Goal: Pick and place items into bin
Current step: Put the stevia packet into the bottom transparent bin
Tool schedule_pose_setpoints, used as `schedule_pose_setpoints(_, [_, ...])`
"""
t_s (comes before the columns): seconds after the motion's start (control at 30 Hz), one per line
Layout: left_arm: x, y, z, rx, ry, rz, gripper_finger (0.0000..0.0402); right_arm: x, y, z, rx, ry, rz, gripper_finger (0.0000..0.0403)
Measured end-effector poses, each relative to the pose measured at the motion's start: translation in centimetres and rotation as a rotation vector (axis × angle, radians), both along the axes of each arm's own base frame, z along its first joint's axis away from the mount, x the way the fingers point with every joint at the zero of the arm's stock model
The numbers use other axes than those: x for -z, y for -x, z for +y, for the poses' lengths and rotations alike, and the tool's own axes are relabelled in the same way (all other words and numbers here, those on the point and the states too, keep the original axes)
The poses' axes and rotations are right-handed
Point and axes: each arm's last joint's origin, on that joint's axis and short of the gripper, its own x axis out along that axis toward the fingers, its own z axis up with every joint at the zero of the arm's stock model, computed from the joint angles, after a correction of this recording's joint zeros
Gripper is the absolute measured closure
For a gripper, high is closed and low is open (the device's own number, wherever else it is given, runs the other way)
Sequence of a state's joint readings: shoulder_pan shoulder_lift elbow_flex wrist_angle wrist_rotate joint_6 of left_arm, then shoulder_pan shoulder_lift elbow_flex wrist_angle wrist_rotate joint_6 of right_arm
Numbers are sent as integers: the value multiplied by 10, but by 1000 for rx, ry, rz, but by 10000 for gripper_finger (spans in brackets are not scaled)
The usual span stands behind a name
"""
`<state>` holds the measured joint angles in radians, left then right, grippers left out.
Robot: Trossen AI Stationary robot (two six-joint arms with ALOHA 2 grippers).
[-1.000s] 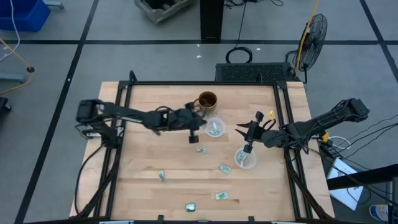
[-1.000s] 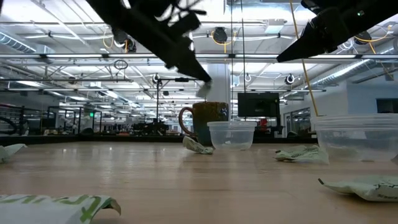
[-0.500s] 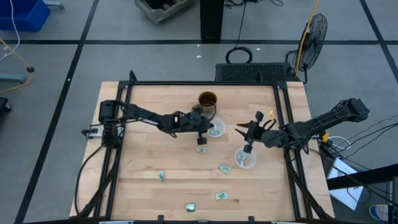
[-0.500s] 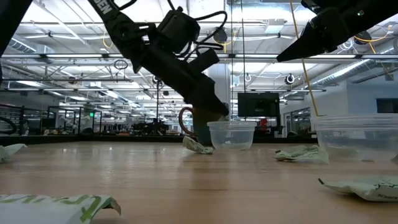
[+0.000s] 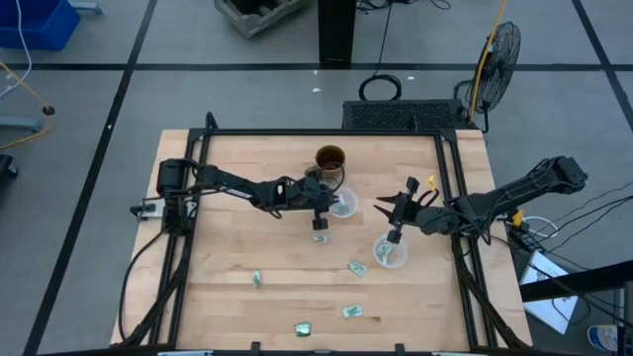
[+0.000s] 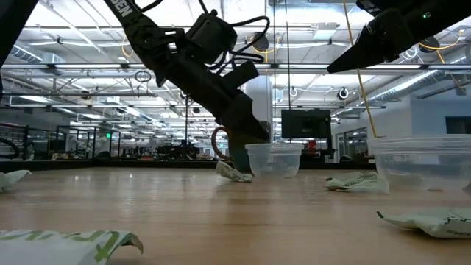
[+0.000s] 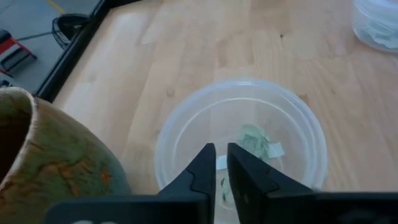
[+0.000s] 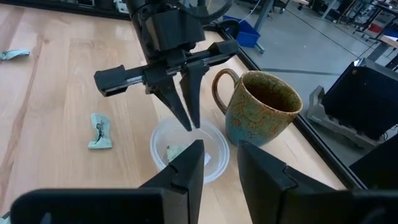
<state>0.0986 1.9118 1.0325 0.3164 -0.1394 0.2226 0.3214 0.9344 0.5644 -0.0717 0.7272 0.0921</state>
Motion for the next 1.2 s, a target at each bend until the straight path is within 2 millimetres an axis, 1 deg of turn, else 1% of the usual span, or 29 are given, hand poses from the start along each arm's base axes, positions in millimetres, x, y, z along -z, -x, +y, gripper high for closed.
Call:
schedule_pose_setpoints(0.07, [0, 0, 0, -1, 0, 0, 340, 0, 0, 1, -31, -18, 5, 314])
schedule_pose_setpoints(0.23, [-1, 0, 0, -1, 0, -8, 322, 1, -2, 6, -177, -99, 25, 314])
schedule_pose_setpoints(0.37, [-5, -3, 0, -5, 1, -60, 320, -1, -5, 9, -259, -177, -9, 314])
schedule_pose_setpoints(0.5, [-6, -4, 0, -5, 0, -78, 320, 2, -14, 16, -361, -289, -28, 309])
schedule_pose_setpoints(0.73, [-7, -4, 0, -6, 1, -87, 320, 23, -38, 27, -438, -330, 11, 261])
schedule_pose_setpoints(0.8, [-7, -4, 0, -3, -5, -88, 320, 24, -43, 30, -458, -340, 48, 248])
schedule_pose_setpoints(0.9, [-8, -5, 1, 18, -45, -90, 320, 14, -55, 35, -464, -342, 82, 237])
schedule_pose_setpoints(0.97, [-10, -5, 1, 29, -70, -96, 320, 5, -60, 39, -464, -334, 114, 237])
schedule_pose_setpoints(1.07, [-15, -8, 2, -5, -106, -100, 320, -5, -67, 42, -453, -345, 187, 242])
schedule_pose_setpoints(1.13, [-21, -12, 2, -34, -119, -121, 320, -7, -70, 43, -413, -389, 247, 244])
schedule_pose_setpoints(1.2, [-28, -16, 0, -53, -125, -143, 320, -3, -71, 44, -372, -445, 309, 246])
